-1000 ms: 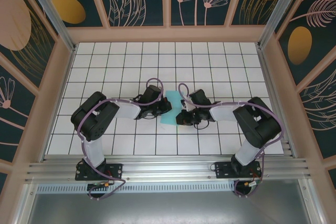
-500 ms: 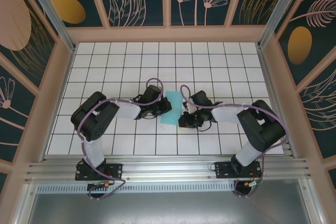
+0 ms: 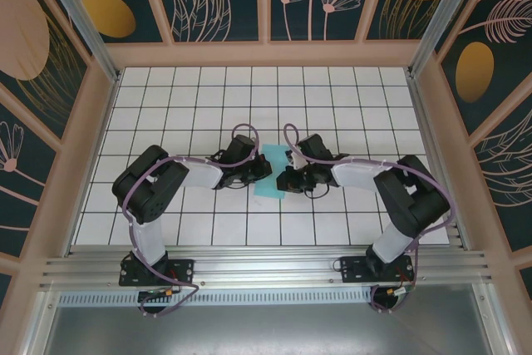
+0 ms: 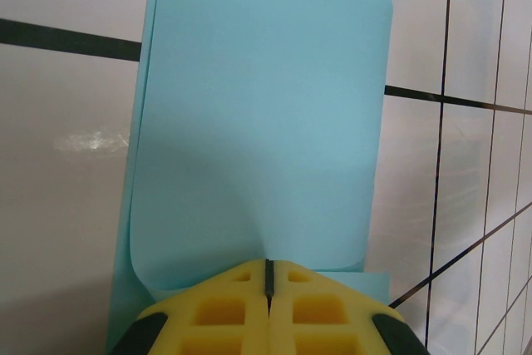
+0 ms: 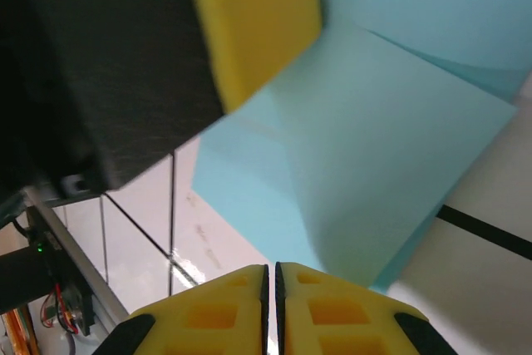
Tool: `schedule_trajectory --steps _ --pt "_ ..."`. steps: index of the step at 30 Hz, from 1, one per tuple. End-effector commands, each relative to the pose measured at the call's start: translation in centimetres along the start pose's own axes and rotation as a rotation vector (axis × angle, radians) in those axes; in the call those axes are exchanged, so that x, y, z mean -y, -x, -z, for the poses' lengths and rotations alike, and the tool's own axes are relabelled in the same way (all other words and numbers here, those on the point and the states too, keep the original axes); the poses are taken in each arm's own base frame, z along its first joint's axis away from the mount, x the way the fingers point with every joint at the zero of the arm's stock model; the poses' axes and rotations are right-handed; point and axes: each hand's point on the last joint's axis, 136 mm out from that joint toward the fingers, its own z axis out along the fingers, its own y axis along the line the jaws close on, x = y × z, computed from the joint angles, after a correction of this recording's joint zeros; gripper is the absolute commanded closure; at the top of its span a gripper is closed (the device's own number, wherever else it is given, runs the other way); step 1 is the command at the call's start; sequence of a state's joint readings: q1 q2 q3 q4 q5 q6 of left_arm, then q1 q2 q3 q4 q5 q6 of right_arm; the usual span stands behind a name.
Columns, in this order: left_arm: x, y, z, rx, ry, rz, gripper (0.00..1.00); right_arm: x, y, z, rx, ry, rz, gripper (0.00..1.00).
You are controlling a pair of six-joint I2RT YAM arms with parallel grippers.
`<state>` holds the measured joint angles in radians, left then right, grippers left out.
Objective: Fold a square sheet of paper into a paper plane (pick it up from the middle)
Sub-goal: Fold the triangle a second time at the center of the table.
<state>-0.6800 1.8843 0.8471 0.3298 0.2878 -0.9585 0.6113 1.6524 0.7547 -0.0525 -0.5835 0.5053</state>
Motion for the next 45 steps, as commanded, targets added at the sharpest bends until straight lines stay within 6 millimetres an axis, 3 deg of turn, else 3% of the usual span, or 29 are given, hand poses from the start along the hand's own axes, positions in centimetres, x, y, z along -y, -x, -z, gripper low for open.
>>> schedule_trajectory --steps 1,6,14,23,38,45 --pt "-4.6 -2.0 -0.2 -0.06 0.159 0.018 0.92 0.7 -0.8 -0.8 -0.028 -0.012 -0.021 0.85" --pt "-3.0 -1.2 0.2 -0.05 0.121 -0.018 0.89 3.7 -2.5 -1.5 -0.064 -0.095 -0.072 0.86" --pt "2.2 1.4 3.0 0.027 0.015 -0.068 0.78 4.6 -3.1 -1.6 -0.061 -0.109 -0.098 0.86" --pt "4.6 -1.6 3.7 -0.066 -0.154 -0.058 0.85 4.7 -3.2 -1.6 -0.058 -0.116 -0.106 0.86" --pt "2.5 -4.4 1.0 -0.169 -0.134 -0.025 0.84 5.1 -3.2 -1.7 -0.056 -0.129 -0.115 0.89" --pt "-1.0 -3.0 0.9 -0.077 0.048 -0.033 0.85 5.7 -3.3 -1.6 -0.061 -0.163 -0.121 0.92"
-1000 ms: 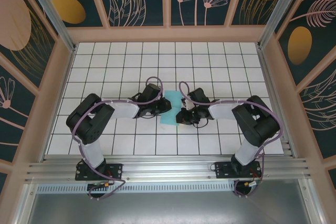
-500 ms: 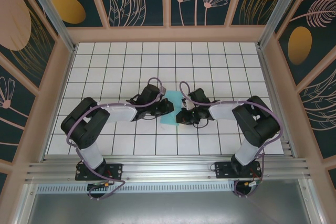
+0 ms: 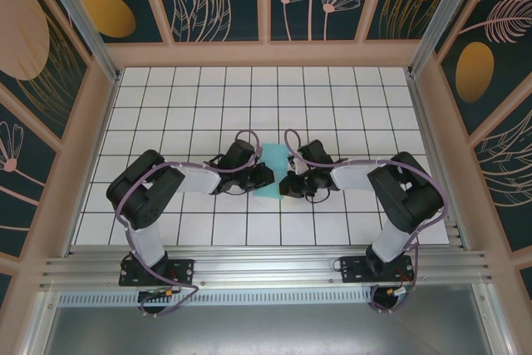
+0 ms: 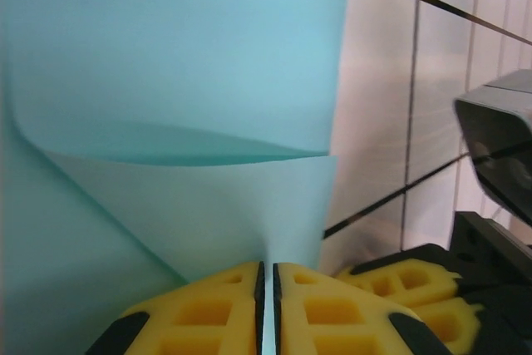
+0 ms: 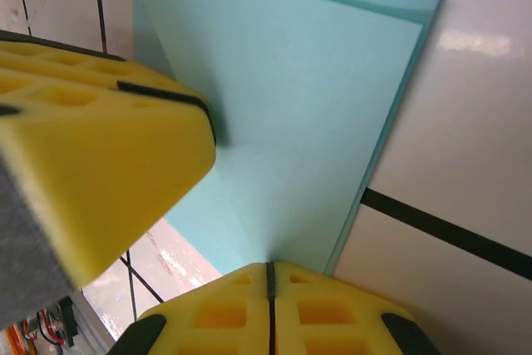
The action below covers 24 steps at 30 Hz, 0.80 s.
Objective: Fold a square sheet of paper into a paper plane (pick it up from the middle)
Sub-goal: Fold the triangle a second time at the center of the table.
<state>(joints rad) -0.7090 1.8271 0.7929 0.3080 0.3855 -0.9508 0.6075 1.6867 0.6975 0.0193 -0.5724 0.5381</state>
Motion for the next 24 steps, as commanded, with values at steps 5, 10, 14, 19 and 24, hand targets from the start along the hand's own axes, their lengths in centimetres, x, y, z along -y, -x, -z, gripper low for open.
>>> schedule_trajectory --steps 5,10,14,19,24 --pt "-4.0 0.7 -0.4 0.069 0.179 0.021 0.86 4.6 -2.5 -0.7 -0.061 -0.181 -0.08 0.94" --pt "-4.4 1.1 0.0 0.095 0.201 0.026 0.87 5.2 -2.9 -0.8 -0.076 -0.213 -0.079 0.96" --pt "-4.4 1.9 0.4 0.119 0.21 0.028 0.86 5.5 -3.2 -0.8 -0.082 -0.229 -0.076 0.97" --pt "-4.4 3.3 0.7 0.145 0.206 0.038 0.85 5.6 -3.4 -0.9 -0.089 -0.232 -0.074 0.98" --pt "-4.0 4.8 1.1 0.171 0.194 0.043 0.84 5.8 -3.7 -1.0 -0.099 -0.239 -0.073 0.98"
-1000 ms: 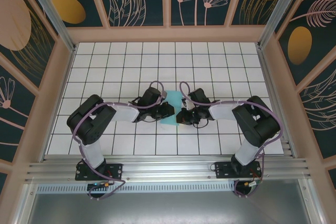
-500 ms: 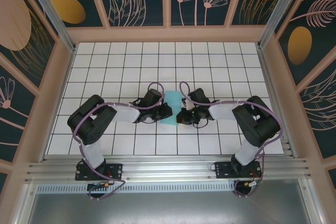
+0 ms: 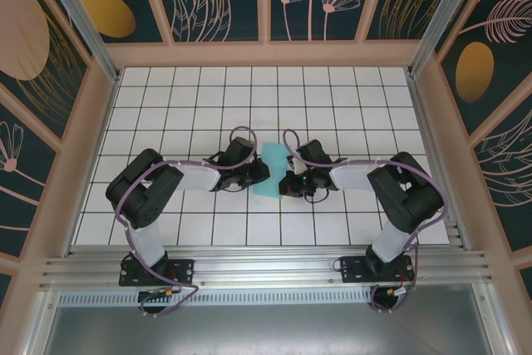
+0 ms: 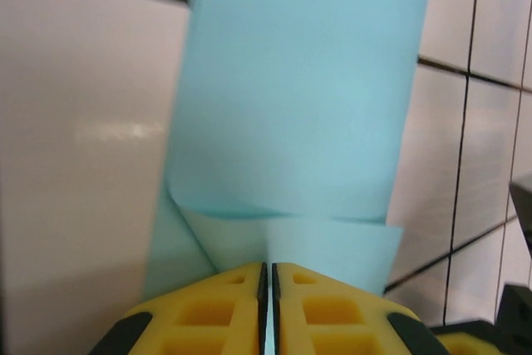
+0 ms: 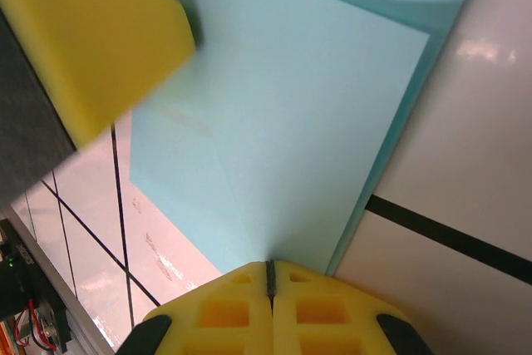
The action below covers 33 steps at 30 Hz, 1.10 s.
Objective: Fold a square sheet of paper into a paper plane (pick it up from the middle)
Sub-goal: Fold the triangle a second time at the center of the table.
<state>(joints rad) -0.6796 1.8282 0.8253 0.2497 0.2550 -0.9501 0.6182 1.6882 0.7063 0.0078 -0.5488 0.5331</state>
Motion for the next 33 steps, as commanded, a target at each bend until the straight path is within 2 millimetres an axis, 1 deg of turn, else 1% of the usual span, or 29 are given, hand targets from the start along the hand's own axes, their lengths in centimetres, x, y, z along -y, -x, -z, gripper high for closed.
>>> schedule_trajectory --steps 1,10,13,16,20,22,24,28,31,33 --pt "-2.2 2.1 0.2 0.063 0.093 0.016 0.84 5.7 -3.8 -1.0 -0.104 -0.218 -0.083 0.99" --pt "-3.4 3.1 -0.2 0.069 0.109 0.039 0.83 5.6 -3.7 -1.0 -0.104 -0.212 -0.075 0.98" --pt "-3.6 3.9 0.2 0.084 0.115 0.042 0.83 5.6 -3.8 -1.0 -0.105 -0.213 -0.075 0.98" --pt "-3.3 4.7 0.7 0.099 0.114 0.034 0.83 5.7 -3.8 -1.0 -0.107 -0.214 -0.074 0.99" --pt "-3.2 5.4 1.3 0.11 0.121 0.02 0.82 5.7 -3.7 -1.1 -0.102 -0.211 -0.073 0.98" --pt "-2.6 5.5 1.5 0.106 0.101 0.009 0.82 5.6 -3.7 -1.1 -0.102 -0.21 -0.075 0.98" --pt "-1.5 5.5 1.8 0.099 0.057 0.001 0.81 5.5 -3.5 -1.2 -0.098 -0.204 -0.074 0.98" --pt "1.5 5.4 3.1 0.091 -0.064 -0.026 0.81 5.4 -3.4 -1.2 -0.092 -0.204 -0.073 0.98" --pt "3.6 4.4 3.8 0.065 -0.161 -0.047 0.81 5.3 -3.3 -1.2 -0.087 -0.199 -0.075 0.98" --pt "4.4 3.4 3.5 0.024 -0.201 -0.059 0.81 5.2 -3.1 -1.2 -0.083 -0.198 -0.071 0.98"
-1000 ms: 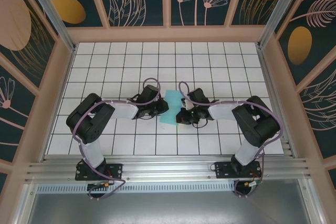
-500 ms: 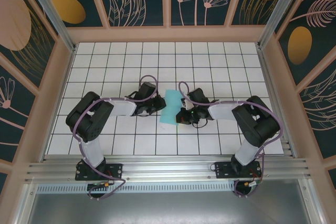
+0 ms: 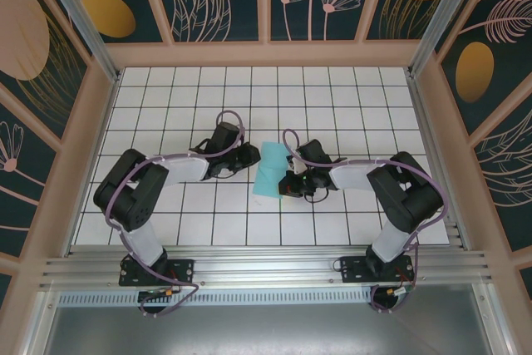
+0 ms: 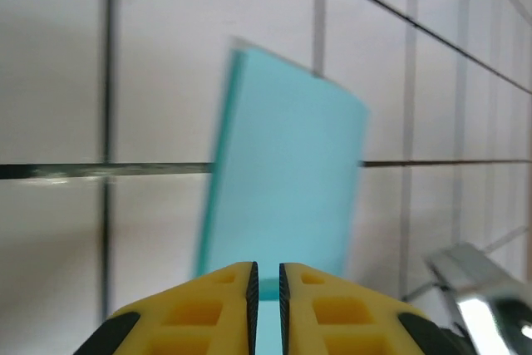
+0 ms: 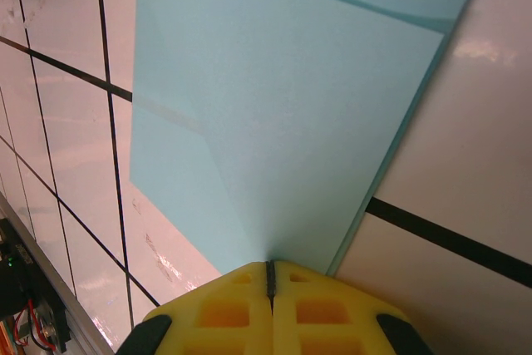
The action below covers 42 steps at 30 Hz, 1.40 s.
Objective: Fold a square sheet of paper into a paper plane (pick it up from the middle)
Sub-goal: Fold the triangle a second time at the center of the table.
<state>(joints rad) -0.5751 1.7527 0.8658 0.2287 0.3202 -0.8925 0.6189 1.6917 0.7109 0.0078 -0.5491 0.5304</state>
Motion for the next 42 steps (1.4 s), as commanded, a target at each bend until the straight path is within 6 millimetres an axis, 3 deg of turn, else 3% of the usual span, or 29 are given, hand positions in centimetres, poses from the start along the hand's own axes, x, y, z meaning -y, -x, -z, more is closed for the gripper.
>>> schedule_trajectory --steps 1,4,7,13,20,26,37,42 --pt "3.1 -2.1 0.1 -0.077 -0.137 -0.046 0.81 5.2 -3.2 -1.1 -0.082 -0.2 -0.073 0.98" --pt "3.9 -3.8 -0.8 -0.132 -0.173 -0.066 0.81 5.2 -3.1 -1.1 -0.08 -0.199 -0.073 0.98" --pt "3.3 -4.5 -1.7 -0.149 -0.171 -0.053 0.82 5.3 -3.3 -1.2 -0.081 -0.204 -0.074 0.98" --pt "0.2 -4.8 -3.6 -0.128 -0.083 -0.031 0.83 5.2 -3.3 -1.1 -0.081 -0.205 -0.071 0.97" --pt "-3.5 -6.4 -4.8 -0.15 0.004 0.017 0.84 5.2 -2.9 -1.0 -0.067 -0.216 -0.065 0.96" --pt "-4.6 -6.9 -5.1 -0.158 0.036 0.028 0.84 3.8 -1.6 -0.1 -0.015 -0.195 -0.047 0.94" --pt "-4.5 -6.6 -5.1 -0.159 0.053 0.019 0.84 -1.7 1.4 3.5 0.11 -0.066 0.004 0.88" --pt "-4.1 -6.3 -4.8 -0.153 0.044 0.016 0.84 -2.9 2.6 3.7 0.153 -0.027 -0.008 0.89"
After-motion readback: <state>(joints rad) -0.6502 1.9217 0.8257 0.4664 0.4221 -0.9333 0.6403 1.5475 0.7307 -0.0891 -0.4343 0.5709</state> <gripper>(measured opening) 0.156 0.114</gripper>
